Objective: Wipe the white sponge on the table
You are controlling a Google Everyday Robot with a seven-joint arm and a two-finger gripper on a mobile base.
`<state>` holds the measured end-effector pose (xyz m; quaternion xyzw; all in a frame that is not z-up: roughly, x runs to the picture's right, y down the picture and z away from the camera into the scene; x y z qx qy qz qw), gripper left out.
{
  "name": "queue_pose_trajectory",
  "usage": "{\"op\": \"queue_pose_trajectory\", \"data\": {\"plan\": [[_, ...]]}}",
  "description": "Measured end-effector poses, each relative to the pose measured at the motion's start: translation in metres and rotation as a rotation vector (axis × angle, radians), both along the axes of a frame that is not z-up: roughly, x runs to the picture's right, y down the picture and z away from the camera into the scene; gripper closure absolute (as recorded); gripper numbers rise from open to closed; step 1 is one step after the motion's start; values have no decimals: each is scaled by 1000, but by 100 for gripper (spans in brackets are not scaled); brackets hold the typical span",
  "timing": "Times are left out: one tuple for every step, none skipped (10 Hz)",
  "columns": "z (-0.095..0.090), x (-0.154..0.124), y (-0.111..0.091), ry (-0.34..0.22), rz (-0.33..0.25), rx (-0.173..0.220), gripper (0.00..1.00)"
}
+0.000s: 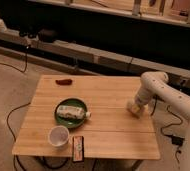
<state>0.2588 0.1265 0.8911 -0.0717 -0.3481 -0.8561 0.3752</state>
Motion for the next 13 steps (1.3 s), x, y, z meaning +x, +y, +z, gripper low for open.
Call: {"op": "queue_pose_trajectory", "data": {"plan": [[6, -18, -6, -21, -20, 4, 100], [11, -35, -10, -44, -38, 12, 100], [15, -55, -14, -73, -58, 23, 100], [18, -78, -15, -107, -86, 29, 100], [18, -98, -12, -139, -119, 32, 100], [16, -120, -5, -176, -159, 27, 100], [11, -137, 2, -209, -188, 24, 100], [2, -153, 10, -247, -215, 19, 100], [-7, -163, 16, -274, -232, 16, 100], [-26, -174, 31, -320, -259, 8, 100], [-37, -178, 41, -342, -264, 3, 100], [-51, -179, 55, -367, -256, -6, 100], [-63, -176, 71, -385, -235, -18, 100]]}}
